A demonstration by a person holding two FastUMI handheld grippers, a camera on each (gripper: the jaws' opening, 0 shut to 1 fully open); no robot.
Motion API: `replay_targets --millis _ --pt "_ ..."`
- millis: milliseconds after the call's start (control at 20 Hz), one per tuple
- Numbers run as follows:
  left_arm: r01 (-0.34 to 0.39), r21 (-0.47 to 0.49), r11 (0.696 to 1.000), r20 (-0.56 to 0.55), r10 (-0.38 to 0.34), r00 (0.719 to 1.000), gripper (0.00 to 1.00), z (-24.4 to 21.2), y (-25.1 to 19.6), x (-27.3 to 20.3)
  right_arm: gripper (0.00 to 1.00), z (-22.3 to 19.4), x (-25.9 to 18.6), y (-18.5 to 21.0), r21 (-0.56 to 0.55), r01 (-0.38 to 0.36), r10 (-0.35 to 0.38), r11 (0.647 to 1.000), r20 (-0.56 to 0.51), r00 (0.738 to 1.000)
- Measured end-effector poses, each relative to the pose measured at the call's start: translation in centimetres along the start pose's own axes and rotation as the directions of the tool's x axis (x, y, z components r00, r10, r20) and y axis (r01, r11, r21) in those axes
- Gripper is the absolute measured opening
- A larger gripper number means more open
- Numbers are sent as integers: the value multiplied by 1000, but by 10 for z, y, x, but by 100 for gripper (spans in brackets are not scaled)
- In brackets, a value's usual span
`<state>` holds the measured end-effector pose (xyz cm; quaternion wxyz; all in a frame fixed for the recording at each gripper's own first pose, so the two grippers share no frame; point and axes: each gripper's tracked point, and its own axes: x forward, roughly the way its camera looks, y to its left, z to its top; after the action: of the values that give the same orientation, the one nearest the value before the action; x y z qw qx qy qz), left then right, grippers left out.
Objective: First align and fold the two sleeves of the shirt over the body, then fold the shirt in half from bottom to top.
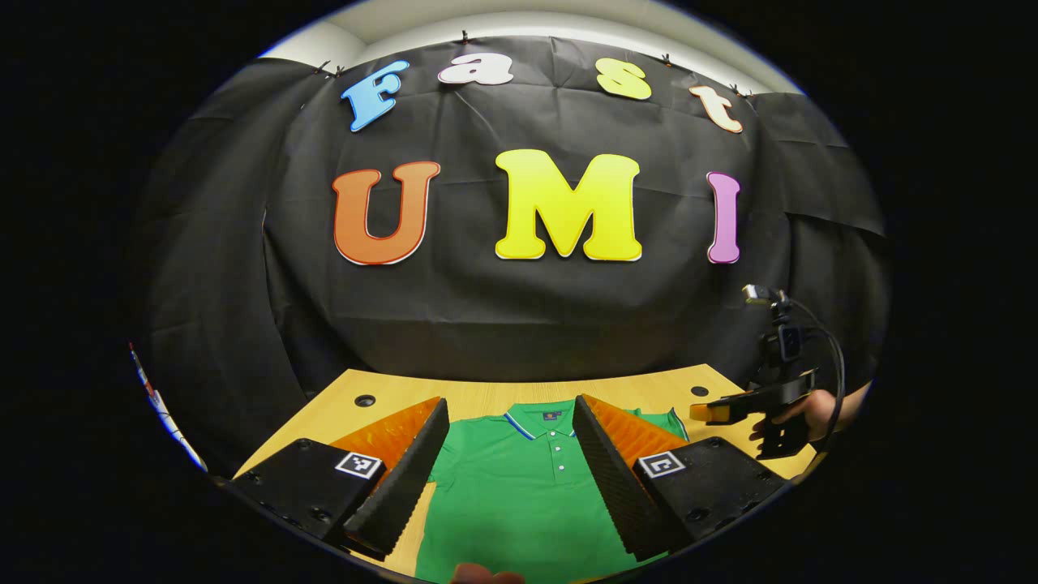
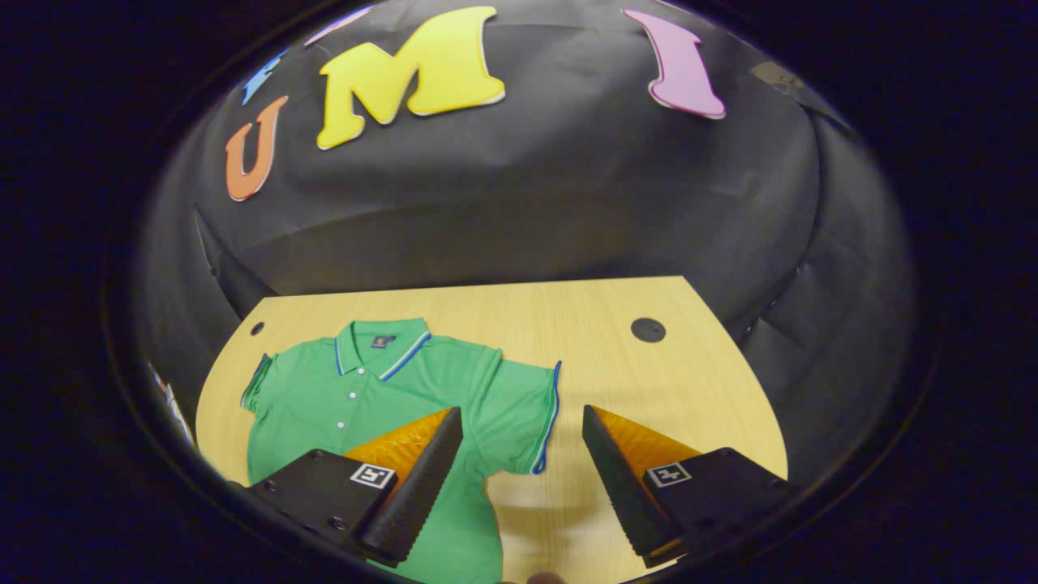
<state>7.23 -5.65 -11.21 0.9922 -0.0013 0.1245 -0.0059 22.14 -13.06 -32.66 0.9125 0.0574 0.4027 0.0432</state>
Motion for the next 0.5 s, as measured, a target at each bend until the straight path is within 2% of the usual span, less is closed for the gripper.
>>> replay_targets --millis 250,500 --pt "-30 5 1000 -47 30 998 99 -19 -2 4 96 -17 62 -15 5 7 -6 1000 -60 998" --pt "-63 22 998 -87 64 994 98 -35 1 5 97 -21 93 -16 47 3 0 999 -76 997"
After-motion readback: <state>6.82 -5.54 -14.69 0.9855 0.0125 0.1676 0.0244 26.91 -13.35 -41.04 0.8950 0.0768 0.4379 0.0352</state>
